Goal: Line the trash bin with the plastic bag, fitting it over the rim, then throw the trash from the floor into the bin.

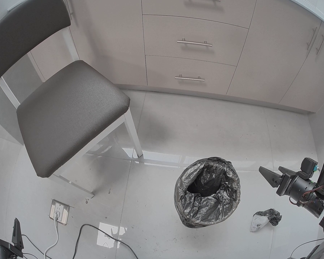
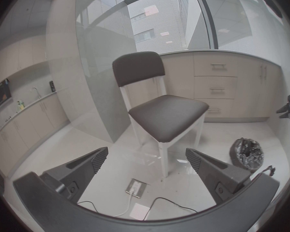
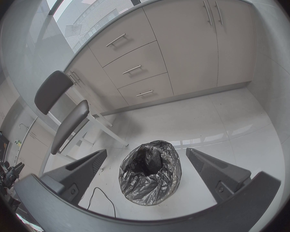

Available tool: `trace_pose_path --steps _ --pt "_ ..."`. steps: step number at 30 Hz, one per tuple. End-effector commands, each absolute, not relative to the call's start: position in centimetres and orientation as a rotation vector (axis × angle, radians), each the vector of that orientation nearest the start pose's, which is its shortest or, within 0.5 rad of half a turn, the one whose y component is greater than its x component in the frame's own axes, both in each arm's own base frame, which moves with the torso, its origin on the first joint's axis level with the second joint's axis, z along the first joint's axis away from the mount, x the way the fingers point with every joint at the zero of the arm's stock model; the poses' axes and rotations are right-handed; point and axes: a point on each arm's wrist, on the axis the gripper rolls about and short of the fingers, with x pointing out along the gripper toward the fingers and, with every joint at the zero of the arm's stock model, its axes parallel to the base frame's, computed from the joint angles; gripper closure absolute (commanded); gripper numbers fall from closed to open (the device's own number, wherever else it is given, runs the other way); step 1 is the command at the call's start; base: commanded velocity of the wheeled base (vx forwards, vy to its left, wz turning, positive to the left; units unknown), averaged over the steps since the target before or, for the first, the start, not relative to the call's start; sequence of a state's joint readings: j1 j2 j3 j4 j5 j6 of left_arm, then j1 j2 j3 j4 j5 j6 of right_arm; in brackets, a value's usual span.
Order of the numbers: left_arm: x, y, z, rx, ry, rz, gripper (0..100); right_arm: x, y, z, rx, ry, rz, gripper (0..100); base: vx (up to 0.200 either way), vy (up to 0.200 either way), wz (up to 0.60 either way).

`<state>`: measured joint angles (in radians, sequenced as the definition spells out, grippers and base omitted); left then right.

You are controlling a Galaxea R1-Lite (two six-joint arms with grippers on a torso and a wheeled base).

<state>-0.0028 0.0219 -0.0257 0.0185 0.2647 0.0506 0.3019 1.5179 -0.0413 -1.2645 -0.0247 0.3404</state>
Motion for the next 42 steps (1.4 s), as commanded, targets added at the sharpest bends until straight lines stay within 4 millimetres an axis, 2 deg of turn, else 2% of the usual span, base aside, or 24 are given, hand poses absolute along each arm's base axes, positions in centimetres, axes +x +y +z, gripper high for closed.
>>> trace_pose_path --steps 1,6,8,12,16,18,23,26,30,34,41,42 --pt "-2.6 0.5 8.3 0.024 0.009 0.233 0 17.8 5.5 9.9 0.295 0.302 0.227 0 0.000 0.000 0.00" --pt "-2.6 0.4 8.3 0.010 0.005 0.179 0 17.9 5.5 9.6 0.292 0.309 0.222 0 0.000 0.000 0.00" --pt "-2.6 0.1 8.3 0.008 0.003 0.061 0 18.2 5.6 9.5 0.283 0.312 0.224 0 0.000 0.000 0.00" --pt "-2.6 0.0 8.2 0.014 0.005 -0.008 0 18.4 5.9 9.4 0.283 0.318 0.230 0 0.000 0.000 0.00" --pt "-2.6 0.0 8.2 0.002 0.003 -0.008 0 18.4 5.8 9.2 0.282 0.327 0.220 0 0.000 0.000 0.00" --pt "-2.6 0.1 8.3 -0.077 -0.002 0.023 0 18.6 5.8 8.8 0.275 0.342 0.201 0 0.000 0.000 0.00" --pt "-2.6 0.1 8.4 -0.084 -0.003 0.064 0 18.7 6.2 8.4 0.261 0.365 0.218 0 0.000 0.000 0.00" --pt "-2.6 0.1 8.5 -0.119 0.001 0.054 0 19.8 7.7 7.6 0.243 0.391 0.260 0 0.000 0.000 0.00" --pt "-2.5 0.1 8.2 -0.076 0.014 0.037 0 21.0 9.0 6.8 0.242 0.373 0.289 0 0.000 0.000 0.00" --pt "-2.3 0.1 7.6 -0.012 0.017 0.025 0 21.5 10.6 4.6 0.209 0.376 0.273 0 0.000 0.000 0.00" --pt "-2.3 0.1 7.6 -0.018 0.006 0.026 0 22.2 11.6 1.9 0.131 0.455 0.288 0 0.000 0.000 0.00" --pt "-2.3 0.1 7.6 -0.021 0.006 0.028 0 23.0 12.2 1.4 0.113 0.447 0.293 0 0.000 0.000 0.00"
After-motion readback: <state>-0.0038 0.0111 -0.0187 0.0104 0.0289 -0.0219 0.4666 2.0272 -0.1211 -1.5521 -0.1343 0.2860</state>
